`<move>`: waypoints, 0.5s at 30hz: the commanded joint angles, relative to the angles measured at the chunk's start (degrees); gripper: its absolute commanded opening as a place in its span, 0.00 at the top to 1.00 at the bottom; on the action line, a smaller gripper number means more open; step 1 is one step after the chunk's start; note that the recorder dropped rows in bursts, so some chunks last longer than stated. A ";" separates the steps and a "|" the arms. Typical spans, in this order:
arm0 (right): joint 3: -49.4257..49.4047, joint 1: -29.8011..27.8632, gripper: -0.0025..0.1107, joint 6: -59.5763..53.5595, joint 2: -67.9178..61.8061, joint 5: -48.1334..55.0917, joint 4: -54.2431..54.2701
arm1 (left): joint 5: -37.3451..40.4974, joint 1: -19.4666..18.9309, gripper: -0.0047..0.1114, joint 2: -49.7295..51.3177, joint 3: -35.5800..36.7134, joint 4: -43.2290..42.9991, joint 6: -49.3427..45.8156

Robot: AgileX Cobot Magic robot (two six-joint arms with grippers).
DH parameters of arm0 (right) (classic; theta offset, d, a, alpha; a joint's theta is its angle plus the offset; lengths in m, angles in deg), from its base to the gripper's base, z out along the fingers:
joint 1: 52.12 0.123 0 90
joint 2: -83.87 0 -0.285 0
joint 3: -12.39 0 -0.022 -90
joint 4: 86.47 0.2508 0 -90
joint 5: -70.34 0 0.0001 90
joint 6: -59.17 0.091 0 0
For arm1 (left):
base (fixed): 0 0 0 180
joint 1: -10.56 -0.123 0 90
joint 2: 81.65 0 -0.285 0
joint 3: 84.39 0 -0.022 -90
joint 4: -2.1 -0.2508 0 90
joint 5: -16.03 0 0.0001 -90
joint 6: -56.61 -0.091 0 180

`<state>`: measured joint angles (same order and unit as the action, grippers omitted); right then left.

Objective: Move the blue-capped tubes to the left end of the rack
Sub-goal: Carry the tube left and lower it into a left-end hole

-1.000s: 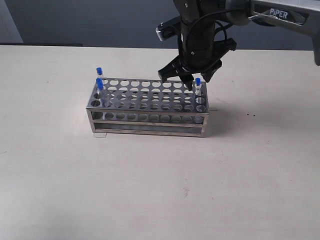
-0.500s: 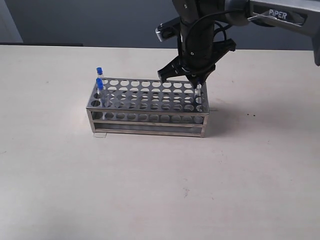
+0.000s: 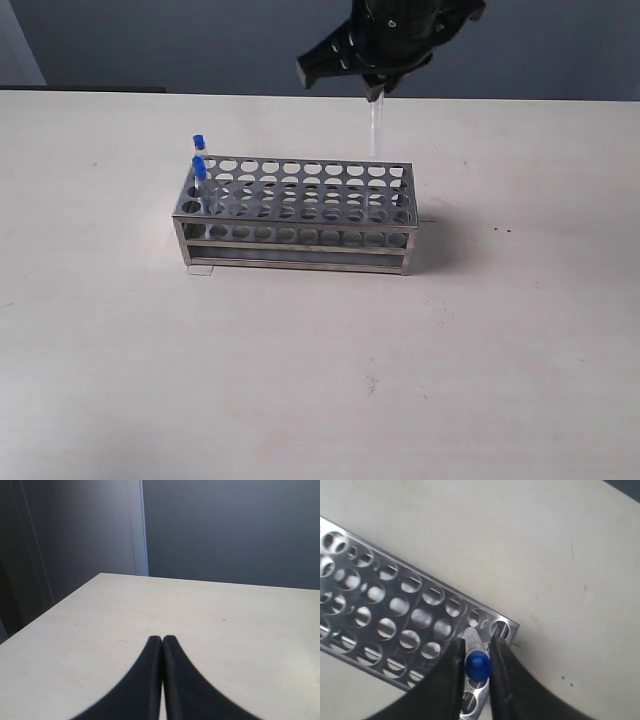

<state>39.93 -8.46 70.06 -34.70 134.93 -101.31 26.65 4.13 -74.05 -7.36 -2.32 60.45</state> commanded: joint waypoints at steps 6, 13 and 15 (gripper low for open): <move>0.07 8.53 0.98 -15.95 0.62 -12.43 18.59 | -0.26 0.34 0.96 0.19 0.18 0.31 0.10; 5.37 11.34 0.98 -18.47 -6.38 -12.24 19.27 | -0.26 0.34 0.96 0.19 0.18 0.31 0.10; 7.61 11.34 0.98 -18.47 -8.59 -11.48 19.27 | -0.26 0.34 0.96 0.19 0.18 0.31 0.10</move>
<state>45.03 2.84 52.50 -40.88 122.40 -81.85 26.65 4.13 -74.05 -7.36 -2.32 60.45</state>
